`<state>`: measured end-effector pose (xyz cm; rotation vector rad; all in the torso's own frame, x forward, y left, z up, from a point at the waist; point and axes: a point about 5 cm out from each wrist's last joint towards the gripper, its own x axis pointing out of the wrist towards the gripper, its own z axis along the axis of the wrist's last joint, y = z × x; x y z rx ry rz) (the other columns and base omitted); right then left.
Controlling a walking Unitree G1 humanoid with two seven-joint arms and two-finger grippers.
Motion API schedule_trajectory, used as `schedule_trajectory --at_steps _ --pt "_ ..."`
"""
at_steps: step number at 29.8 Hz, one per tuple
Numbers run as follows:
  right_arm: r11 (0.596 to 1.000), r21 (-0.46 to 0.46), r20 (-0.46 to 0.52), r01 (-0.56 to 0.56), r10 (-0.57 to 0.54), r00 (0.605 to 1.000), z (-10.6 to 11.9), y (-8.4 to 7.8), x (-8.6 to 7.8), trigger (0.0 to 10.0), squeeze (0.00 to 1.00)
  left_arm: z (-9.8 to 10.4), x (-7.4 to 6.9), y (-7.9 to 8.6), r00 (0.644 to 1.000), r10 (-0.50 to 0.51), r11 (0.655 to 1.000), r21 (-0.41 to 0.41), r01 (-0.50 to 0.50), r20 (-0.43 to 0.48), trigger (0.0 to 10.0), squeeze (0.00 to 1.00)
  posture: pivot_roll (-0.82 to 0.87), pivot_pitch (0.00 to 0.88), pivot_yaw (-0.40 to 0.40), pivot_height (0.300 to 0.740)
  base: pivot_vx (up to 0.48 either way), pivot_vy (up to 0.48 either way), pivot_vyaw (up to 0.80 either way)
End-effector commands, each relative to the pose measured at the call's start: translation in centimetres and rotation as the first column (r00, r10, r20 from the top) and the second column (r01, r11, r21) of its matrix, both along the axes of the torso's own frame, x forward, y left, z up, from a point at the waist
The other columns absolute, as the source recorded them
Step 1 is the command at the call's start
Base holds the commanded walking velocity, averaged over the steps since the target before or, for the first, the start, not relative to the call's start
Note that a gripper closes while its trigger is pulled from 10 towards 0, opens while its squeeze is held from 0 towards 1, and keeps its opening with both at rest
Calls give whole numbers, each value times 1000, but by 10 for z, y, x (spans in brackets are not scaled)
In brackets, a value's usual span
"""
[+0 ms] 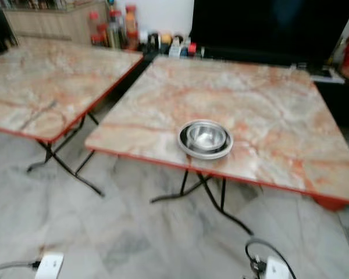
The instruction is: Setting the table
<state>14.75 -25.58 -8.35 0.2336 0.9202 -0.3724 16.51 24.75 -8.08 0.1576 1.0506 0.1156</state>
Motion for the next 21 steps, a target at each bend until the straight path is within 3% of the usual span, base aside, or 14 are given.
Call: schedule_trajectory --at_steps 1,8,16,21 --pt "1000 -8 -21 17 -18 1000 -2 -4 -8 10000 0 0 2 -2 1000 -2 1000 -3 2 0 10000 0 10 5 -22 740 0 -289 0" --pt "1000 -10 -17 19 -19 1000 -2 -4 -8 10000 0 0 2 -2 1000 0 1000 -2 0 0 10000 0 11 7 -22 740 0 -280 0" --pt "1000 -20 43 -4 5 999 2 -4 -3 10000 0 0 3 -2 1000 -3 1000 10 3 -1 10000 0 5 8 -22 740 0 0 0" --pt "995 -52 89 -84 88 992 6 -4 3 10000 0 0 3 -2 1000 -6 1000 8 6 -2 10000 0 -12 11 -22 740 0 0 0"
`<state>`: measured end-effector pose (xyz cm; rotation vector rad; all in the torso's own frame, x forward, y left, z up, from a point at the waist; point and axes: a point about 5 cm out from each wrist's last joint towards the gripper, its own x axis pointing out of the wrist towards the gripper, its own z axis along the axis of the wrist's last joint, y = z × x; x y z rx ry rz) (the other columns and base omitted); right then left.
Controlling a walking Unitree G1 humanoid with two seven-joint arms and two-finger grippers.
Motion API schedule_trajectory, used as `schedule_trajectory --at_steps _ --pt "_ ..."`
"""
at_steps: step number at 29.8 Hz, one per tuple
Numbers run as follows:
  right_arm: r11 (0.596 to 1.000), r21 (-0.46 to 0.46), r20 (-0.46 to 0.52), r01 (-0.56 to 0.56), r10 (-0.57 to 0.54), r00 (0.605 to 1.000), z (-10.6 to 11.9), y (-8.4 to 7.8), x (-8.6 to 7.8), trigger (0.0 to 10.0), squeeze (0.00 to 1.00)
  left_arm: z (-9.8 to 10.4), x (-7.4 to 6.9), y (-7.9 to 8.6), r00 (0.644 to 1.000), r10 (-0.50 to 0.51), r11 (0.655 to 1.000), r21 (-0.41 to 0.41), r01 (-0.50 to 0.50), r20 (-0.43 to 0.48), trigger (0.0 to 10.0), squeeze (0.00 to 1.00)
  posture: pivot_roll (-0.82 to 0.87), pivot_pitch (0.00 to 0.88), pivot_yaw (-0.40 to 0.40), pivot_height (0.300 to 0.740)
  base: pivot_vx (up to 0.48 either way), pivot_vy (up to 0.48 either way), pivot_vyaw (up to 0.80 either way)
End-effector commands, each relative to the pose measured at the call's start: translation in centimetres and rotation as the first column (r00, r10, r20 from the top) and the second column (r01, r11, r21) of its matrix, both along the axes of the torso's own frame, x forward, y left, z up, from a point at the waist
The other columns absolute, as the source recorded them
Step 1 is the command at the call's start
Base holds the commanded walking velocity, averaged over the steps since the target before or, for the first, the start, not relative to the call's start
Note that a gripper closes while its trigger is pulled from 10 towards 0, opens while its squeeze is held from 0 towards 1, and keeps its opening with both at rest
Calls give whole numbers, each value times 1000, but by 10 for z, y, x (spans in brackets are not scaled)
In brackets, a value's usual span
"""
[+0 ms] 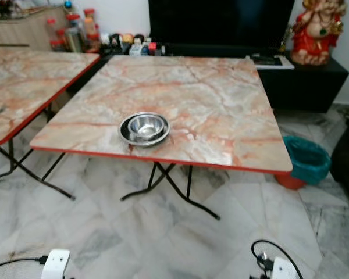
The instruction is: Setting the table
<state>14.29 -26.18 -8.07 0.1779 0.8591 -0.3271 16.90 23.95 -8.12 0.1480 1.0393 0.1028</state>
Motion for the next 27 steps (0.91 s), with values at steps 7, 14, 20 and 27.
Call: schedule_trajectory --at_steps 7,14,20,27 --pt "998 -38 110 -53 57 992 9 1 12 10000 0 1 -1 6 1000 -3 1000 25 3 -13 10000 0 -26 11 -25 740 0 0 0" --pt "991 -97 279 -87 111 954 27 -9 23 10000 0 1 0 6 1000 -6 1000 30 7 -14 10000 0 -40 6 -25 740 0 0 0" --pt "957 -231 495 -174 270 826 82 -23 30 10000 0 2 0 6 1000 -14 999 33 15 -15 10000 0 -52 0 -22 740 0 0 0" --pt "947 -242 568 -210 314 761 104 -17 37 10000 0 2 1 6 1000 -19 999 36 19 -15 10000 0 -59 0 -23 740 0 0 0"
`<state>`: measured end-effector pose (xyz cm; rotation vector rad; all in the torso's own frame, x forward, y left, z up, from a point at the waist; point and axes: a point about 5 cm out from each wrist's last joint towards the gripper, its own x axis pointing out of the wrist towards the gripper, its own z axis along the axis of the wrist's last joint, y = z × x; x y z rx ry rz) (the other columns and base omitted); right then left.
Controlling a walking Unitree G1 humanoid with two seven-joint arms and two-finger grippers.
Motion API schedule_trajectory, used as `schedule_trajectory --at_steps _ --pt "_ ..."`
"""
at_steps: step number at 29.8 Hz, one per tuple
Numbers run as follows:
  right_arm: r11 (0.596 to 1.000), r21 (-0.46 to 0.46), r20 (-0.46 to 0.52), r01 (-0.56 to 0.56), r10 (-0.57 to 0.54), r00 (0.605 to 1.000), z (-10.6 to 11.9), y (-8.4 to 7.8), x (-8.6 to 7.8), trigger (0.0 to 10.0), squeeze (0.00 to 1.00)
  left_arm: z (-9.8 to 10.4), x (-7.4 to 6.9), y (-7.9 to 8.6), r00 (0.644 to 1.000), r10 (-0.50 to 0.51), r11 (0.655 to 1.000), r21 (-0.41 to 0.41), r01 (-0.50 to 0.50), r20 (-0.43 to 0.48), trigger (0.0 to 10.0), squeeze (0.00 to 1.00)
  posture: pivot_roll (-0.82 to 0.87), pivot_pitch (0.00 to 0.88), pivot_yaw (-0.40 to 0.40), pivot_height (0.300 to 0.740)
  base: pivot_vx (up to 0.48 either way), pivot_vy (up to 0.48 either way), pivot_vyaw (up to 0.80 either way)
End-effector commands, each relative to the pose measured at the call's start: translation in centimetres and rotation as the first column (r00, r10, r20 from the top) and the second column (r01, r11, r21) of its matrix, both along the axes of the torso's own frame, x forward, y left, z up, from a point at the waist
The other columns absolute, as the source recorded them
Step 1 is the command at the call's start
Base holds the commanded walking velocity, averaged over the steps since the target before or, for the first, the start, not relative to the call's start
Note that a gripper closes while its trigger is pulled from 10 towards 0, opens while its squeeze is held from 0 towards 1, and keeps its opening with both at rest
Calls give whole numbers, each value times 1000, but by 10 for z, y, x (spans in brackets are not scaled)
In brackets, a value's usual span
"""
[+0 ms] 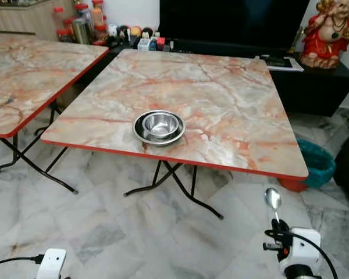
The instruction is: Setting the table
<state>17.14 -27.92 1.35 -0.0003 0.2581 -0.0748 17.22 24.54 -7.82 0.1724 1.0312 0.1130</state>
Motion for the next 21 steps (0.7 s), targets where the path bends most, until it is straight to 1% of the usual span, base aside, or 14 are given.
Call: schedule_trajectory --at_steps 1,2,5,9,11,13,14,15,16,17,18,19,20,21 --pt "1000 5 53 -31 30 998 18 3 8 10000 0 -1 -2 0 1000 -15 1000 11 15 -21 10000 0 -59 0 -23 740 0 0 0" --pt "999 9 67 -47 47 997 26 6 11 10000 0 -1 -2 0 1000 -14 1000 10 14 -20 10000 0 -58 0 -24 740 0 0 0" --pt "998 9 101 -62 61 993 38 10 18 10000 0 -1 -2 0 1000 -10 1000 10 10 -18 10000 0 -57 2 -28 740 0 0 0" --pt "995 7 183 -99 96 978 63 20 39 10000 0 -1 -2 -1 1000 4 1000 9 -4 -12 10000 0 -57 4 -30 740 0 0 0" --pt "994 9 192 -106 102 976 70 23 43 10000 0 -1 -2 -1 1000 7 1000 7 -7 -11 10000 0 -56 3 -32 740 0 0 0" --pt "994 14 183 -105 101 978 72 24 42 10000 0 -1 -2 -1 1000 8 1000 7 -8 -11 10000 0 -56 3 -32 740 0 0 0" --pt "992 16 245 -127 119 962 93 39 65 10000 0 -1 -1 -1 1000 18 1000 2 -18 -4 10000 0 -45 8 -37 740 0 0 0" --pt "991 16 266 -134 125 956 100 44 72 10000 0 -1 -1 -1 1000 21 1000 0 -21 -2 10000 0 -45 8 -37 740 0 0 0" --pt "990 15 277 -137 128 952 104 47 76 10000 0 -1 -1 -1 1000 23 1000 -1 -23 -1 10000 0 -43 9 -37 740 296 0 0" --pt "988 0 287 -156 150 946 109 53 83 10000 0 -1 -1 -1 1000 24 1000 1 -24 -1 10000 0 -43 9 -37 740 307 0 0" --pt "984 -15 293 -180 176 940 118 64 95 10000 0 -1 -2 -1 1000 27 1000 6 -27 0 10000 0 -38 11 -38 740 352 0 0" --pt "984 -15 293 -180 176 940 118 64 95 10000 0 -1 -2 -1 1000 27 1000 6 -27 0 10000 0 -38 11 -38 740 352 0 0" --pt "979 -23 297 -203 200 934 126 76 106 10000 0 -1 -2 0 1000 31 999 11 -31 -1 10000 0 -35 10 -41 740 352 0 0" --pt "977 -22 302 -210 207 931 128 80 109 10000 0 -1 -2 0 999 32 999 12 -32 -1 10000 0 -35 10 -41 740 352 0 0"
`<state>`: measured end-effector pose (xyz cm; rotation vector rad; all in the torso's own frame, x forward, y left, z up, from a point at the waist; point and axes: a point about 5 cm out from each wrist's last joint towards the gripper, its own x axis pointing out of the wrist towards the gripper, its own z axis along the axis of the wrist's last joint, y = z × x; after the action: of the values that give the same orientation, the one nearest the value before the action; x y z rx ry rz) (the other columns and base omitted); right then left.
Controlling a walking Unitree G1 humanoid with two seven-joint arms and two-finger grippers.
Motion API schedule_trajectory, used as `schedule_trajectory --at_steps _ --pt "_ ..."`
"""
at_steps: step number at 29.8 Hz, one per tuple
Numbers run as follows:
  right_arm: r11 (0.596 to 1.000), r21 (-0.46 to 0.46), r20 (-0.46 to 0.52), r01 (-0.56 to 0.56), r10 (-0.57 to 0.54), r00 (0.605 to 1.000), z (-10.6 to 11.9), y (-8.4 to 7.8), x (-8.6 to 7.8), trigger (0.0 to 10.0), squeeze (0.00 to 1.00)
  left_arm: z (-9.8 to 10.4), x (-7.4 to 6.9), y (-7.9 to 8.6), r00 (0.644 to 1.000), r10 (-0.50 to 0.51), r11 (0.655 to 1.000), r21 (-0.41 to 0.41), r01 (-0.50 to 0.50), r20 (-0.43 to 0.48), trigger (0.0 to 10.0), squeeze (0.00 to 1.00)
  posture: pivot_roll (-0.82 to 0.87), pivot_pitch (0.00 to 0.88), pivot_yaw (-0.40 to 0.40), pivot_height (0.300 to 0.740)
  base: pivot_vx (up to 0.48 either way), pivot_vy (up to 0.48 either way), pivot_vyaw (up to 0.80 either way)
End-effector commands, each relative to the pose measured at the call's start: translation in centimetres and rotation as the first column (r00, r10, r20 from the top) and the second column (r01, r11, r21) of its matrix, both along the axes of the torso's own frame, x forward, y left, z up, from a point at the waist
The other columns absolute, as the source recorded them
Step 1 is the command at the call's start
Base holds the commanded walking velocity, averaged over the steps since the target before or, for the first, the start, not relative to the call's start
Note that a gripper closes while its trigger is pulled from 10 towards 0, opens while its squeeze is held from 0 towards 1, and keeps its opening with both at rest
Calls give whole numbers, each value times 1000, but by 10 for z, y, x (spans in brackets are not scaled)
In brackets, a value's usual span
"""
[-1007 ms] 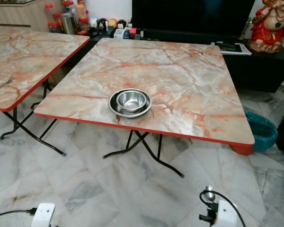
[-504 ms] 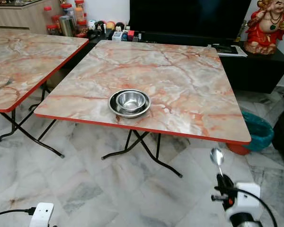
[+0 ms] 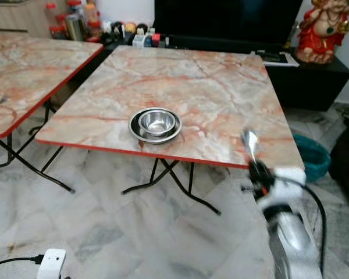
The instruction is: Setting the table
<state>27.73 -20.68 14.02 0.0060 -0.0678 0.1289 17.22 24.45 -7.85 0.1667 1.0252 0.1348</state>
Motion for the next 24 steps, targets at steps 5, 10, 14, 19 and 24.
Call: schedule_trajectory --at_steps 5,10,14,19,24 --pt "997 31 -19 -69 70 997 8 36 13 10000 0 -1 -2 1 1000 18 1000 7 -18 -9 10000 0 -30 9 -44 740 350 0 0" --pt "993 38 -43 -109 111 993 8 51 13 10000 0 -1 -3 1 1000 19 1000 7 -19 -9 10000 0 -25 10 -45 740 353 0 0" --pt "996 38 -75 -78 80 994 9 54 17 10000 0 -1 -3 1 1000 17 1000 9 -17 -10 10000 0 -28 9 -43 740 352 0 0" --pt "998 34 -108 -54 57 993 7 56 19 10000 0 -1 -2 1 1000 18 1000 10 -18 -9 10000 0 -26 9 -44 740 355 0 0" --pt "996 61 -95 -61 67 993 12 63 20 10000 0 -1 -2 1 1000 19 1000 8 -19 -8 10000 0 -24 7 -42 740 352 0 0"
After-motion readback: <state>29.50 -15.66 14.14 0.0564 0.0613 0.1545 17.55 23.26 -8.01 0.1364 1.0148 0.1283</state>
